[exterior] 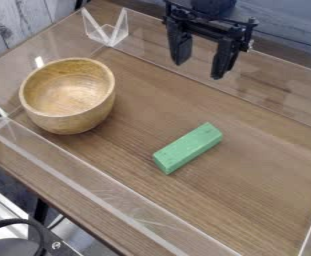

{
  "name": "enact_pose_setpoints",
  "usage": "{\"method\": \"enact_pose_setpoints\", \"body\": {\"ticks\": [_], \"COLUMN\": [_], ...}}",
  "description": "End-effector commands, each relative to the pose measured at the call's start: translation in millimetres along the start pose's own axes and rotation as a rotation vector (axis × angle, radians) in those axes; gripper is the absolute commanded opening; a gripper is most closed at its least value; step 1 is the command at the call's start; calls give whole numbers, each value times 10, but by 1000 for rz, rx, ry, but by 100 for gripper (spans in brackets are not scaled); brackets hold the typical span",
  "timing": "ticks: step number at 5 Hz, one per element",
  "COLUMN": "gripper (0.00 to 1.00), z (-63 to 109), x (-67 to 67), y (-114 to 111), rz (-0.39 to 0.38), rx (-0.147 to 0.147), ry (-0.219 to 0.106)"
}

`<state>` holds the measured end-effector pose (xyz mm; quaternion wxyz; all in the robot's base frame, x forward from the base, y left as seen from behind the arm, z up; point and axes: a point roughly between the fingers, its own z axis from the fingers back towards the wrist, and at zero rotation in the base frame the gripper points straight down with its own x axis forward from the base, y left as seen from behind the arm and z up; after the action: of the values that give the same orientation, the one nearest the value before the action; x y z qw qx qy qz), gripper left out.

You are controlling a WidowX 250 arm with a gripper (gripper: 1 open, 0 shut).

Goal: Put the green block in the brown bowl

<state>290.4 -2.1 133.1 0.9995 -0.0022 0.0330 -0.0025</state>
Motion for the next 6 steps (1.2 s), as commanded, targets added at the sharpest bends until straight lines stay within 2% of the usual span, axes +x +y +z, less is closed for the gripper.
{"method": "enact_pose_setpoints", "body": {"ticks": [1,2,3,4,5,6], "gripper": [100,100,100,100,100,100], "z": [-108,-287,-488,-655,-784,-873], "x": [-86,-279,-392,-426,-409,-380], "y": [14,29,67,124,176,187], "rz": [-44,-135,-169,-204,-243,-259], "rx": [7,15,14,1,-15,-28], "ry": [26,53,54,31,0,-16]}}
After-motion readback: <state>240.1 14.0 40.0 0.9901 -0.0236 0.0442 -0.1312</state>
